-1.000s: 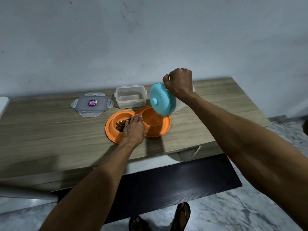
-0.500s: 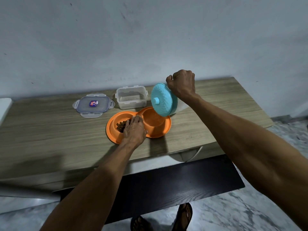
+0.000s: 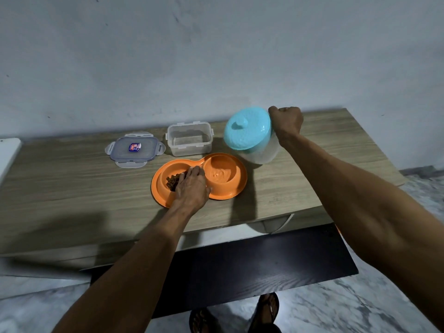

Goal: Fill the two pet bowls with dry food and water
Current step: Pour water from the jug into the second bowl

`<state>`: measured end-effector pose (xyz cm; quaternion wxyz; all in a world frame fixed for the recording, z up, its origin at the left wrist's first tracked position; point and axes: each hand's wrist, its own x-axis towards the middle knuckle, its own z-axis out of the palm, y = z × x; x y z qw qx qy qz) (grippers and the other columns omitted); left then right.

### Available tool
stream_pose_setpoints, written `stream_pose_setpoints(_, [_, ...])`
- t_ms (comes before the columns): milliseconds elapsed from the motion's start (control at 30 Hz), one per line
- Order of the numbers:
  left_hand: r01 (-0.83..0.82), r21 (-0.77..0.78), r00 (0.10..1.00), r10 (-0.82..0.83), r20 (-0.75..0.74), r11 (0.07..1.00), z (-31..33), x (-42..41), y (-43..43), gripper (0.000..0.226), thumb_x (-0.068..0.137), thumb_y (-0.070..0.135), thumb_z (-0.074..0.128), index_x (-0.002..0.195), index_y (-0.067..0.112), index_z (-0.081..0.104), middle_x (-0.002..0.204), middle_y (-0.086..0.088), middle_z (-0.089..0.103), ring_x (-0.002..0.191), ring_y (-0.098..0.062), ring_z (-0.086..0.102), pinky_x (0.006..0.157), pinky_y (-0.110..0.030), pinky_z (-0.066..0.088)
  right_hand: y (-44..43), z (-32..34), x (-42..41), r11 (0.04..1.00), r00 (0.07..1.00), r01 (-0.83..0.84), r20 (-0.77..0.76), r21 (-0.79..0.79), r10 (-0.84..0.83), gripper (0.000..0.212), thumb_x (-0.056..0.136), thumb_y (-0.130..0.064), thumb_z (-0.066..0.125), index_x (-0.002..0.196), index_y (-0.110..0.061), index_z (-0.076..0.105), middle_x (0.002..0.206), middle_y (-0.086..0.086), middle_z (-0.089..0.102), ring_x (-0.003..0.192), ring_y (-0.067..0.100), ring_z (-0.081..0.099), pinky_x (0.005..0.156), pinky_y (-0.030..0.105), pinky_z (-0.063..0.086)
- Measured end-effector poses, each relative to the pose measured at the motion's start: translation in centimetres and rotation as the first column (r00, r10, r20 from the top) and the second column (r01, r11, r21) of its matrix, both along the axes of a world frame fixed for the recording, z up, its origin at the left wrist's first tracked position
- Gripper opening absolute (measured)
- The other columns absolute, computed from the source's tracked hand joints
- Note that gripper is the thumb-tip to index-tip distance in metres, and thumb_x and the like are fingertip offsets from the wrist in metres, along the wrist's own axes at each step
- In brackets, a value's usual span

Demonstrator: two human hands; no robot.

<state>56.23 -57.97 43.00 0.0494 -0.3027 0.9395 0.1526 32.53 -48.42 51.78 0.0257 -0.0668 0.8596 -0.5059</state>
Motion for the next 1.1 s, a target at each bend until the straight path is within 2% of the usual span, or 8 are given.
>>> stream_pose_setpoints(100, [-0.008,-0.007,1.0,0.008,-0.004,1.0,0.1,0.0,0.0,0.068,0.094,0.031,0.061,0.149,0.004,0.031,0.155,-0.012,0.035,0.146,-0.028,0.026,0.12,-0.044,0.02,-0.3,-0.4,-1.0,0.993,0.989,0.07,0.14,-0.1,-0.056,0.036,0.081,-0.017,0.06,0.052,-0.011,0.039,0.051,-0.002,0.038,0.049,0.013,0.032,0.06,0.029,0.035])
stream_pose_setpoints(300, [-0.028,-0.014,0.999,0.028,-0.019,1.0,-0.5,0.0,-0.2,0.069,0.093,0.033,0.061,0.149,0.005,0.032,0.155,-0.012,0.035,0.146,-0.029,0.028,0.121,-0.045,0.021,-1.3,-1.7,-2.6,0.949,0.929,0.19,0.36,-0.253,-0.09,0.023,0.078,-0.018,0.061,0.062,-0.01,0.047,0.067,0.0,0.051,0.057,0.014,0.041,0.051,0.027,0.034])
stream_pose_setpoints(533, [-0.027,-0.017,0.998,0.026,-0.053,0.999,-0.9,-0.7,0.0,0.071,0.093,0.032,0.062,0.151,0.008,0.03,0.156,-0.01,0.034,0.147,-0.026,0.027,0.12,-0.043,0.017,-1.7,-3.9,-4.9,0.93,0.89,0.236,0.447,-0.283,-0.09,0.015,0.069,-0.019,0.064,0.064,-0.01,0.054,0.067,0.002,0.06,0.06,0.018,0.05,0.055,0.029,0.04])
stream_pose_setpoints(733, [-0.031,-0.034,0.998,0.029,-0.05,0.999,-1.3,-0.6,-0.1,0.07,0.093,0.033,0.061,0.151,0.008,0.03,0.157,-0.01,0.032,0.147,-0.025,0.026,0.121,-0.043,0.016,-1.7,-5.3,-5.1,0.931,0.884,0.217,0.464,-0.295,-0.06,0.015,0.07,-0.022,0.064,0.063,-0.011,0.055,0.067,0.002,0.058,0.06,0.018,0.047,0.051,0.028,0.038])
stream_pose_setpoints(867, [-0.031,-0.016,0.998,0.03,-0.052,0.999,-1.7,-0.8,-0.1,0.071,0.093,0.033,0.06,0.151,0.008,0.029,0.158,-0.01,0.031,0.148,-0.026,0.024,0.121,-0.044,0.015,-1.5,-5.8,-4.9,0.912,0.89,0.232,0.452,-0.339,-0.058,0.022,0.074,-0.03,0.066,0.065,-0.013,0.055,0.066,0.0,0.058,0.064,0.02,0.052,0.057,0.029,0.043])
stream_pose_setpoints(933, [-0.025,-0.02,0.999,0.025,-0.042,0.999,-1.8,-0.7,-0.2,0.071,0.093,0.034,0.06,0.152,0.009,0.027,0.158,-0.01,0.03,0.149,-0.027,0.022,0.121,-0.046,0.015,-1.3,-6.1,-4.8,0.903,0.889,0.253,0.451,-0.346,-0.077,0.03,0.08,-0.042,0.063,0.068,-0.016,0.055,0.072,0.001,0.062,0.074,0.022,0.062,0.067,0.032,0.049])
stream_pose_setpoints(1033, [-0.039,-0.005,0.998,0.038,-0.057,0.999,-2.0,-0.3,-0.1,0.073,0.094,0.038,0.057,0.153,0.01,0.024,0.161,-0.011,0.024,0.15,-0.03,0.017,0.12,-0.053,0.016,-0.4,-7.3,-4.5,0.912,0.879,0.293,0.456,-0.287,-0.139,0.045,0.09,-0.054,0.041,0.077,-0.015,0.059,0.09,0.006,0.064,0.092,0.028,0.063,0.09,0.043,0.052])
stream_pose_setpoints(1100, [-0.089,0.019,0.99,0.091,-0.112,0.996,-2.2,0.3,-0.1,0.074,0.095,0.041,0.055,0.154,0.011,0.022,0.162,-0.011,0.02,0.151,-0.03,0.014,0.119,-0.056,0.015,0.4,-7.9,-3.2,0.897,0.853,0.354,0.486,-0.265,-0.193,0.046,0.093,-0.048,0.034,0.086,-0.012,0.062,0.101,0.013,0.065,0.097,0.032,0.062,0.094,0.048,0.052])
